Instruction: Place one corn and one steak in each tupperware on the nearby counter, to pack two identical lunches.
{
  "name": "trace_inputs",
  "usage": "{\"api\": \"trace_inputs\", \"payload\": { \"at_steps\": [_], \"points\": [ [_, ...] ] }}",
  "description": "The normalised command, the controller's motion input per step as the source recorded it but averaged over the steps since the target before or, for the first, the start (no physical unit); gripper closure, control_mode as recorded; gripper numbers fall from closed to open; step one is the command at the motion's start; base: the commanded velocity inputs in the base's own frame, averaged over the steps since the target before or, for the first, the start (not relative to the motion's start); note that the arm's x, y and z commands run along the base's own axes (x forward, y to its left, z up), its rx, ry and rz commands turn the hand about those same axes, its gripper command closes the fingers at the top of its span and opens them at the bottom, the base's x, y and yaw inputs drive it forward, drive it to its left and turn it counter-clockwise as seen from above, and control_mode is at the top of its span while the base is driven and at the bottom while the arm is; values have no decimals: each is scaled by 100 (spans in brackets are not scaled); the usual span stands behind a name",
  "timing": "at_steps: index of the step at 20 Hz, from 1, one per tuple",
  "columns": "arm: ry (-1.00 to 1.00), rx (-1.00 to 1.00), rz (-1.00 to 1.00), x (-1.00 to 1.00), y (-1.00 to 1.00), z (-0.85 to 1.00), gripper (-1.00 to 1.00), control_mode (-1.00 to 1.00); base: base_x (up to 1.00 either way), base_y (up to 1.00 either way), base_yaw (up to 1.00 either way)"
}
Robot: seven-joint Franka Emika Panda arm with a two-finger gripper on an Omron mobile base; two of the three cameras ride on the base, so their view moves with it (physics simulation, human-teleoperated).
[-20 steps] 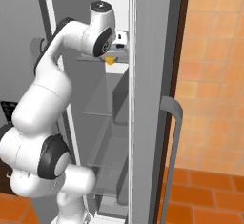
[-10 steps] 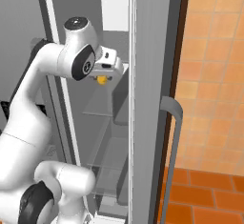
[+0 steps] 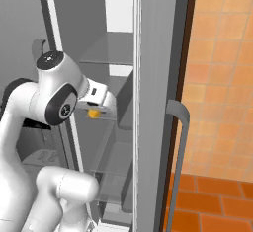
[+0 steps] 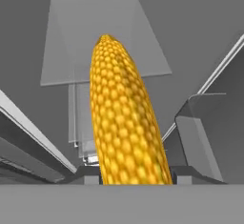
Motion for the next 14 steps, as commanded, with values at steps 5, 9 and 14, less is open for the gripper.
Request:
{"api": "trace_inputs", "payload": {
  "at_steps": [5,9,14],
  "points": [
    [1,0,2,-82,3,0,100,-100,0,0,0],
    [0,0,3,-69,37,-1,100,-100,0,0,0],
    [0,0,0,0,0,0,100,100,-51,95,1]
  ]
}}
